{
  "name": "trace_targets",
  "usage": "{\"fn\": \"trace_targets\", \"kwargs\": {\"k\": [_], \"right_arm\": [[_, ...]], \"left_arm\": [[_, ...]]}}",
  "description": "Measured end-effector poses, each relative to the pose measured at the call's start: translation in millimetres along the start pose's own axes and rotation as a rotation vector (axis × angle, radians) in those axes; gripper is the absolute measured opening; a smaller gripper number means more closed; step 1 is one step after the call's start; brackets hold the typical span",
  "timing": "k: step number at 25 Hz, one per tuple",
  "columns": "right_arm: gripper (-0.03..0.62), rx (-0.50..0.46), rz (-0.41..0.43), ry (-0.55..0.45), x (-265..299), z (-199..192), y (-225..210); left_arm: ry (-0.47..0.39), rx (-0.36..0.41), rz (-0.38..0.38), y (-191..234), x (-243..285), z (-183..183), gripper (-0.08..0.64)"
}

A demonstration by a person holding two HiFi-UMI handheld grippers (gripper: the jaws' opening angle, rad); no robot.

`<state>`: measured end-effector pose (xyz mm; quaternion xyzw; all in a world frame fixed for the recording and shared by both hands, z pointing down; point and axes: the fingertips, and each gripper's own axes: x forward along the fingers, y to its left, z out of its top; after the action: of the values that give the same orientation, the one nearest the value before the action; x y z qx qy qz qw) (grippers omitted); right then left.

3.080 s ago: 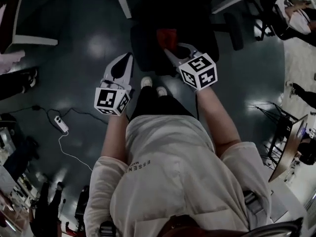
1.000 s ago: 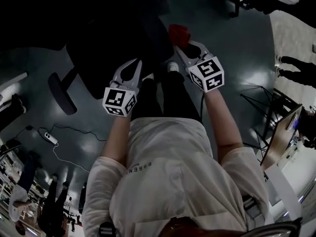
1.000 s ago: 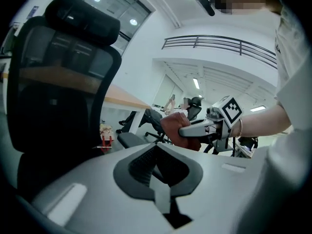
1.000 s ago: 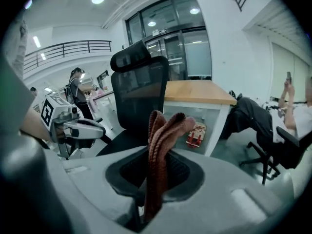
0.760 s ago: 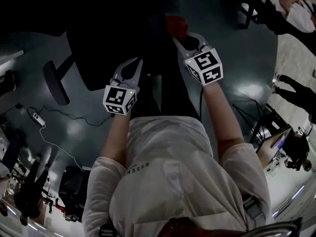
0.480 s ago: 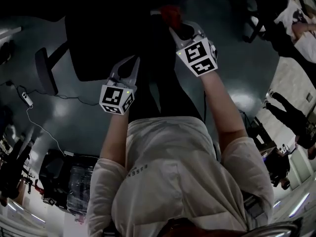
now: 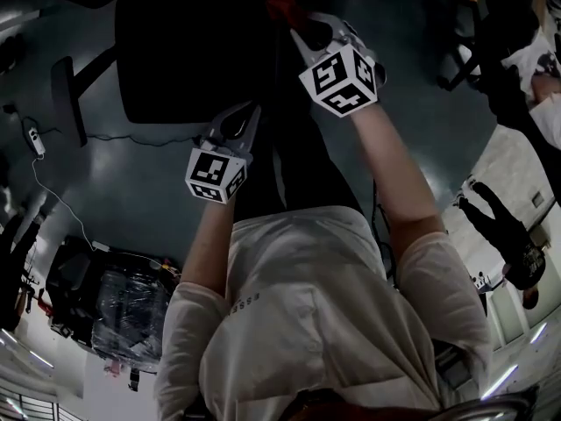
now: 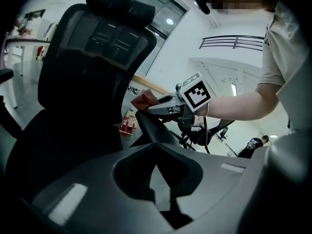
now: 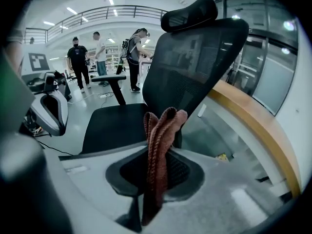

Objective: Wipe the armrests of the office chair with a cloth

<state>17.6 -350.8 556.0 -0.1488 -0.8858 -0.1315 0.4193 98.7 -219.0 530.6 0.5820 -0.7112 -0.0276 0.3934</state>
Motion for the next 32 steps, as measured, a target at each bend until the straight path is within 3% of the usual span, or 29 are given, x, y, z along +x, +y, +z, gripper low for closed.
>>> {"fn": "trace_targets", "kwargs": {"k": [10,20,32], "right_arm": [[0.049,0.002,0.044,-0.018,-12.8,1.3,49.6],[0.049,0.091,0.049,-0.035,-45.0,-18.9,120.3],[0.049,0.249,0.024,-0.035,-76.3,-37.2,209.3]], "left_arm": [[0.008,0.029,-0.039,2.9,-15.2,-6.4,0.017],[0.015,0.066,-0.107,-24.5,-43.1,-26.6,0.018],[-0.001,0.111,-0.159,-24.2,-74.9,-41.1,0.018]]}}
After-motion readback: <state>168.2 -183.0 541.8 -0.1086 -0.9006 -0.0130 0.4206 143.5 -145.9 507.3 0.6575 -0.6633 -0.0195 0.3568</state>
